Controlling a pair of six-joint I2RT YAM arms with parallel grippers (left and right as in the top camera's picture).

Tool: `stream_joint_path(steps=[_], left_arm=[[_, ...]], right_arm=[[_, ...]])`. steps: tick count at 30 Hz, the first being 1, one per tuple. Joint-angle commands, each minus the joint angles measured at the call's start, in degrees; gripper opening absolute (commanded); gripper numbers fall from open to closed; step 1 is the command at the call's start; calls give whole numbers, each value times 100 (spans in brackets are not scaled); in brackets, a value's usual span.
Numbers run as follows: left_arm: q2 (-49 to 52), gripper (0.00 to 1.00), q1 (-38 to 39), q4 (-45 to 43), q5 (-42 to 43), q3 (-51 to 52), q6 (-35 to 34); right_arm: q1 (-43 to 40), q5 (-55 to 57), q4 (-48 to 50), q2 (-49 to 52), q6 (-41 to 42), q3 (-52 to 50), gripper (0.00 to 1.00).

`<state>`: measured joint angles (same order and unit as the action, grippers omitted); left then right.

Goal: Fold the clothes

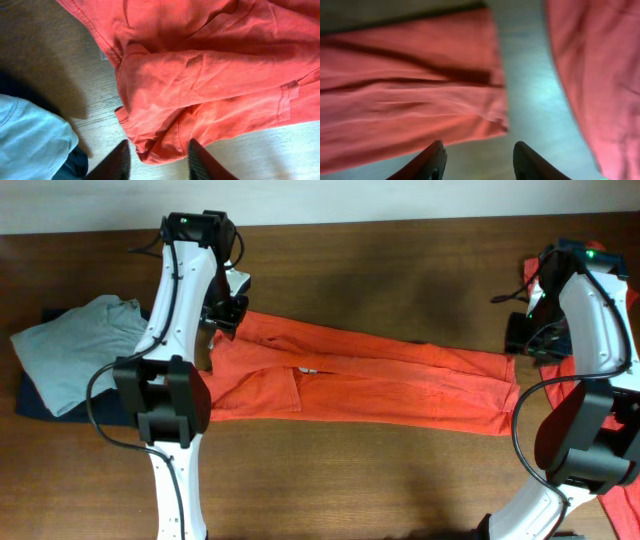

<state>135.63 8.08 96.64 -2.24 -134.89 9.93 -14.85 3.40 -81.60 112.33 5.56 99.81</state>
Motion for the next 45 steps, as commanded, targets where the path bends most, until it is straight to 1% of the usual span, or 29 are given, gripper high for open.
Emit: stream_joint_path(steps=[1,5,7,8,13,16,17,19,20,25,27,30,32,33,38,45], left_arm=[[-566,56,-37,7,190,7,2],[-525,61,-33,-138,671,72,2],[-516,63,-9,-492,791,350,2],[-514,63,4,-835,807,623,2],[-514,63,105,-2059,839,1600,4],[-514,62,103,-2511,841,1899,7],[-514,58,103,-2640,841,1961,9],[-514,47,103,-2833,846,2079,9],[-514,44,105,-2883,848,2168,26],[-514,42,153,-2896,848,2651,153],[-514,40,157,-2892,848,2846,155],[-514,22,157,-2848,848,2922,153],[-540,3,155,-2743,846,2861,153],[-564,1,155,-2579,846,2693,151],[-688,1,153,-1882,846,1963,151],[-723,0,168,-780,872,1827,-22]], right_arm=[[17,-1016,138,-96,-280,0,50],[17,-1073,195,-96,-278,0,50],[17,-1073,197,-96,-278,-2,50],[17,-1073,197,-96,-278,-2,50],[17,-1073,190,-96,-278,-17,51],[17,-1073,192,-96,-278,-26,51],[17,-1073,195,-96,-278,-26,51],[17,-1073,195,-96,-278,-26,51],[17,-1073,192,-96,-278,-26,51],[17,-1071,190,-96,-280,-26,50],[17,-1071,192,-96,-280,-26,51],[17,-1071,197,-96,-280,-26,50],[17,-1071,192,-96,-280,-26,51],[17,-1069,192,-96,-280,-26,50],[17,-1043,192,-96,-280,-26,50],[17,-1036,197,-96,-280,-26,50]])
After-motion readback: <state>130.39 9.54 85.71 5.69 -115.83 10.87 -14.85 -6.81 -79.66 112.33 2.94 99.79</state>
